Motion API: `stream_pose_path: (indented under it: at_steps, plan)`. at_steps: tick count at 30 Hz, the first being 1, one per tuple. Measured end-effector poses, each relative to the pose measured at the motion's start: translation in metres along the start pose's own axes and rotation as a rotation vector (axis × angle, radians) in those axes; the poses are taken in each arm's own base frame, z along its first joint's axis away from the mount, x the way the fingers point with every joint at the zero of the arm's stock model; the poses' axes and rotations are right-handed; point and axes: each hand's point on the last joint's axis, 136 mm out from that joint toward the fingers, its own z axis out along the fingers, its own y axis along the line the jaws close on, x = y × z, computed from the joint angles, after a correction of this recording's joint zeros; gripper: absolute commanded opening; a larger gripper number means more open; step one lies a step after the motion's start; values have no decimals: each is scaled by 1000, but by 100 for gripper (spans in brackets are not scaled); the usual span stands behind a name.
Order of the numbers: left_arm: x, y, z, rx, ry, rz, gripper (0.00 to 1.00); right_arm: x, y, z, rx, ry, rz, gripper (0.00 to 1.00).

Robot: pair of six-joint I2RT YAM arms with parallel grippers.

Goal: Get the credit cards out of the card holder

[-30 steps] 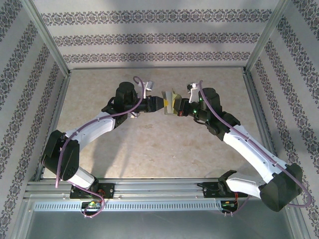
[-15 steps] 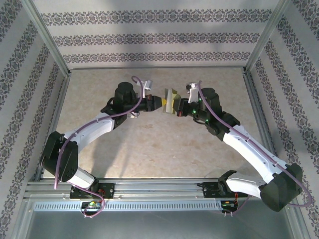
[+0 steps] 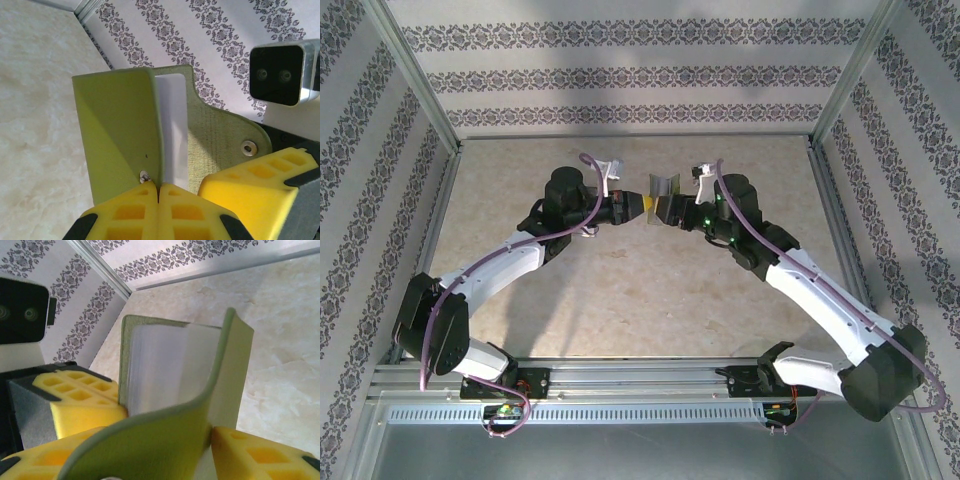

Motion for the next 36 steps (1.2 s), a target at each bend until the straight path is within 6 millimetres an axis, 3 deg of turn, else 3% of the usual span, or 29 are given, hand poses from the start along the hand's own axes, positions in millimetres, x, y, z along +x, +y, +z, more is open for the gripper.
stream_pose_path:
  at_steps: [4, 8, 18, 23, 30, 36]
  plan:
    - [0, -1, 0, 2, 0, 2, 0, 0, -1, 3, 1, 2, 4, 65]
    - [-1, -5, -1, 8, -3, 8, 0, 0, -1, 4, 1, 0, 5, 60]
    - [-4, -13, -5, 19, -14, 23, 0, -4, -2, 4, 6, -14, 1, 27]
    - [-5, -16, -7, 24, -19, 34, 0, -7, -2, 0, 10, -26, -4, 3]
    - [-7, -17, -8, 15, -31, 50, 55, -9, -1, -6, 10, -35, 0, 0]
    - [-8, -16, -8, 9, -35, 38, 67, -9, -1, -7, 9, -37, -4, 0]
